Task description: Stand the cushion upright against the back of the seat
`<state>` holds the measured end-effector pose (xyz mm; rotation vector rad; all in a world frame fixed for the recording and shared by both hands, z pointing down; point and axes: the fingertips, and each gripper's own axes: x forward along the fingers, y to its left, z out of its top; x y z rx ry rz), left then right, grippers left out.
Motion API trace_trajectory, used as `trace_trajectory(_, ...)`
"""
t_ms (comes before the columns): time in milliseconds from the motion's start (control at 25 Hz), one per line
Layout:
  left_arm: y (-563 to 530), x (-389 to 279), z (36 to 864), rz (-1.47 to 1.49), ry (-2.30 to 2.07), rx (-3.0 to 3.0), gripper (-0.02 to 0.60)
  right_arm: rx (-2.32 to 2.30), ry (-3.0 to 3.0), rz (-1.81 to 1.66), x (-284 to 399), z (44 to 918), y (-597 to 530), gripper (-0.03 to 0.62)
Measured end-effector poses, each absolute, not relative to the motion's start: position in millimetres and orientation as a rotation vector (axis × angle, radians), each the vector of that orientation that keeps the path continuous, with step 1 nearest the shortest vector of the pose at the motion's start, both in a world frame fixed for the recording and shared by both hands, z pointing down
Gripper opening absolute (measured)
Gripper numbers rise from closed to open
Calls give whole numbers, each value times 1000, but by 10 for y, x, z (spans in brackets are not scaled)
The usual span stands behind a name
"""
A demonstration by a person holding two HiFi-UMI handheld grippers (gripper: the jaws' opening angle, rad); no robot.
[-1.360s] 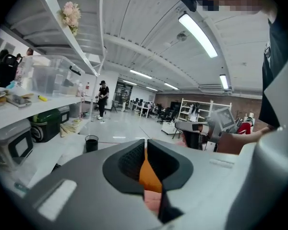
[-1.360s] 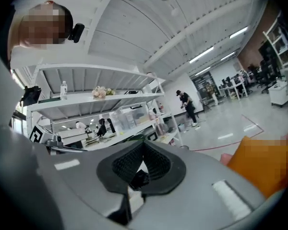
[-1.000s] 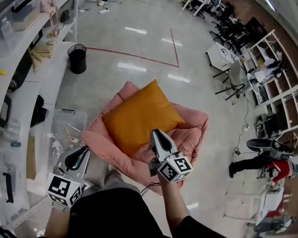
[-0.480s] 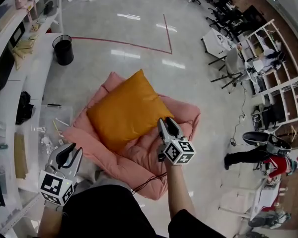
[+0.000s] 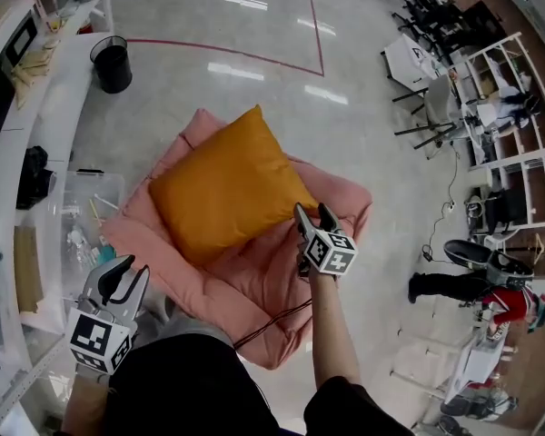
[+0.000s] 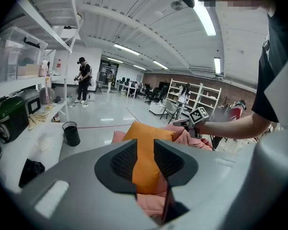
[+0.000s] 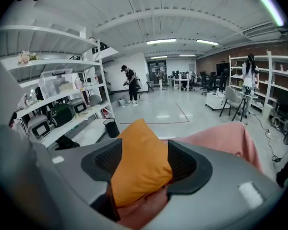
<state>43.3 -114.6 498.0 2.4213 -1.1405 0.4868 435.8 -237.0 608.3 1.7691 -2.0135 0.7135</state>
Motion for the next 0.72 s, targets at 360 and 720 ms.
trace_trajectory(360,-1186,466,5231,550,-1127,2365,124,1747,-1828,824,4864,6826,-2496,358)
trace_trajectory(720,-1226,533,5331,570,-1118,2340,124,1692,-1767,936,5048,7313,-2628,356)
